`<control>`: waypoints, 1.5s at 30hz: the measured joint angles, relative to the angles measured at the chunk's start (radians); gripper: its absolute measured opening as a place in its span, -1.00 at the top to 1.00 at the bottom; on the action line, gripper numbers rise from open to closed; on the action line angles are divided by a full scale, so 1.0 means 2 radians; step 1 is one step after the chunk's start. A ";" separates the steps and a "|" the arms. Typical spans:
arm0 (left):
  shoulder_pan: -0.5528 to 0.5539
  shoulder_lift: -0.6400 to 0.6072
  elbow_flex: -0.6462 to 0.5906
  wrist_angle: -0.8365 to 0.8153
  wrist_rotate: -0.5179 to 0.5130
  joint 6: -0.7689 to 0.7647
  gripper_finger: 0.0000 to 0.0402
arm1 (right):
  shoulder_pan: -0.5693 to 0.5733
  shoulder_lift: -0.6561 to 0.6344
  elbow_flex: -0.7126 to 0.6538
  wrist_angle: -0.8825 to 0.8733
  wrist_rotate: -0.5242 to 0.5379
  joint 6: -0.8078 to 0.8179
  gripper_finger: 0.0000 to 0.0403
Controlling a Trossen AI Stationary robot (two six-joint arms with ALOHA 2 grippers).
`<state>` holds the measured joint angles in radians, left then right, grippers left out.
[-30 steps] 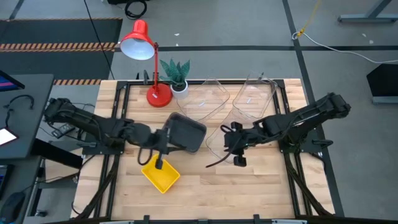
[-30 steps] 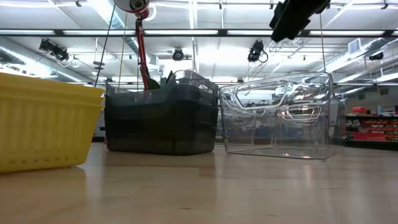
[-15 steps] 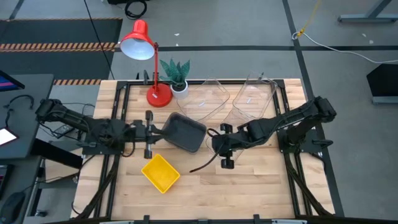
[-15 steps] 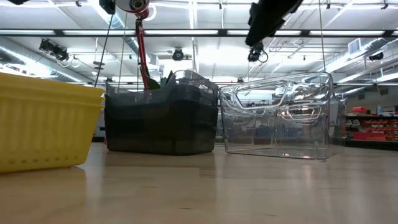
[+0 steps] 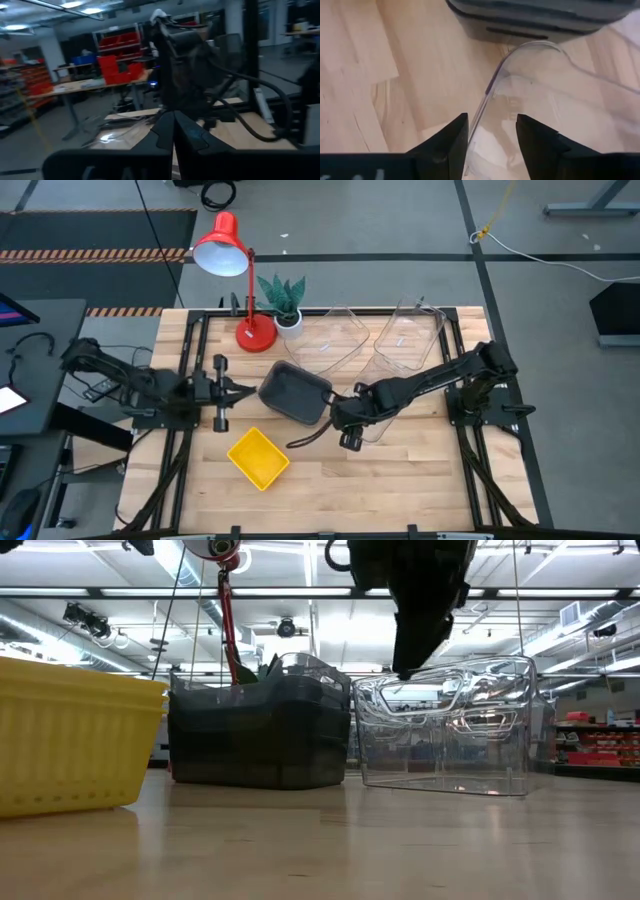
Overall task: Stack baskets by color
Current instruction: Stack the bottom transparent bin on the right transparent bin
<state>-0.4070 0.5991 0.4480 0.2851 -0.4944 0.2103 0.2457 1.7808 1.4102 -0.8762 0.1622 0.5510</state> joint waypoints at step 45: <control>-0.014 -0.028 0.000 -0.017 -0.013 0.005 0.86 | 0.019 0.048 -0.001 0.035 -0.040 0.124 0.98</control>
<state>-0.4355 0.5426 0.4488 0.2520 -0.5198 0.2211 0.2843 1.8774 1.4090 -0.8064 0.0819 0.7991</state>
